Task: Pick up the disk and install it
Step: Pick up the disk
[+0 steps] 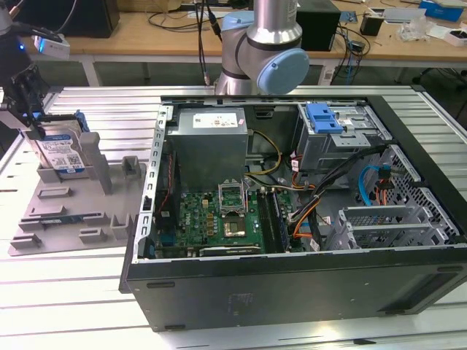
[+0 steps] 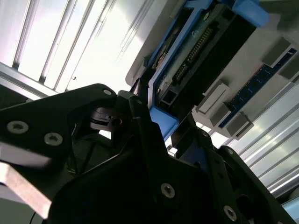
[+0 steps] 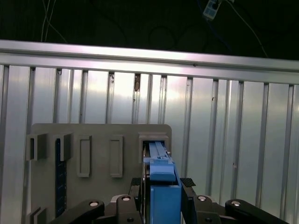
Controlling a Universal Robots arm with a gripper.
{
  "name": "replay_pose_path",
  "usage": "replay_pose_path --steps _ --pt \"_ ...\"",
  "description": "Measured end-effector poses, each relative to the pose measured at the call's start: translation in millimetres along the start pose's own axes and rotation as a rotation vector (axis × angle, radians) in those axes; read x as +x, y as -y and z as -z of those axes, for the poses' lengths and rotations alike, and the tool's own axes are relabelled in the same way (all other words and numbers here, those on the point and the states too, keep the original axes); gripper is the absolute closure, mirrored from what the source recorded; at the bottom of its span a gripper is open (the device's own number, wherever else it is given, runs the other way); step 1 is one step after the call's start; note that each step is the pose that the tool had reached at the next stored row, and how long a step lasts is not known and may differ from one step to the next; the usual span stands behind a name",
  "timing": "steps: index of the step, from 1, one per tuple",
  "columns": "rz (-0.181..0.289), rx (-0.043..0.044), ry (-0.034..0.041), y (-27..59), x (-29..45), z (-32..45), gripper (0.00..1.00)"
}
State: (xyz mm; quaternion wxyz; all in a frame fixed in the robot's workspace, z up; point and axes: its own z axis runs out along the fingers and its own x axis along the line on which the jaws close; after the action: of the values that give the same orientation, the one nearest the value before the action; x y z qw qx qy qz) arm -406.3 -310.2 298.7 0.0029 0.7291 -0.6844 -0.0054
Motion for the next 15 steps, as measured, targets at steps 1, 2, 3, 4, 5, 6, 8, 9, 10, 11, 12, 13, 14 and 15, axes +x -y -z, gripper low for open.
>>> replay_pose_path --steps 1,2,3,4,5,6,8,9,10,11,12,13,14,15 --pt "-0.001 0.0 0.0 0.0 0.0 0.0 0.55" --pt "-0.003 0.0 0.0 0.0 0.0 0.0 0.55" --pt "-0.004 0.0 0.0 0.0 0.0 0.0 0.55" --pt "-0.006 0.0 0.0001 0.0 0.0 0.0 0.55" --pt "-0.007 0.0 0.0001 0.0 0.0 0.0 0.55" --pt "-0.009 0.0 0.0001 0.0 0.0 0.0 0.55" --pt "-0.012 0.0 0.0001 0.0 0.0 -0.1 0.55" --pt "-0.013 0.0 0.0001 0.0 0.0 -0.2 0.55" --pt "-0.014 0.0 0.0002 0.0 0.0 -0.3 0.55" --pt "-0.014 0.0 0.0002 0.0 0.0 -0.3 0.55" --pt "-0.014 0.0 0.0002 0.0 0.0 -0.3 0.55" --pt "-0.014 0.0 0.0002 0.0 0.0 -0.4 0.55" --pt "-0.014 0.0 0.0001 0.0 0.0 -0.4 0.55" --pt "-0.014 0.0 0.0002 0.0 0.0 -0.5 0.55"
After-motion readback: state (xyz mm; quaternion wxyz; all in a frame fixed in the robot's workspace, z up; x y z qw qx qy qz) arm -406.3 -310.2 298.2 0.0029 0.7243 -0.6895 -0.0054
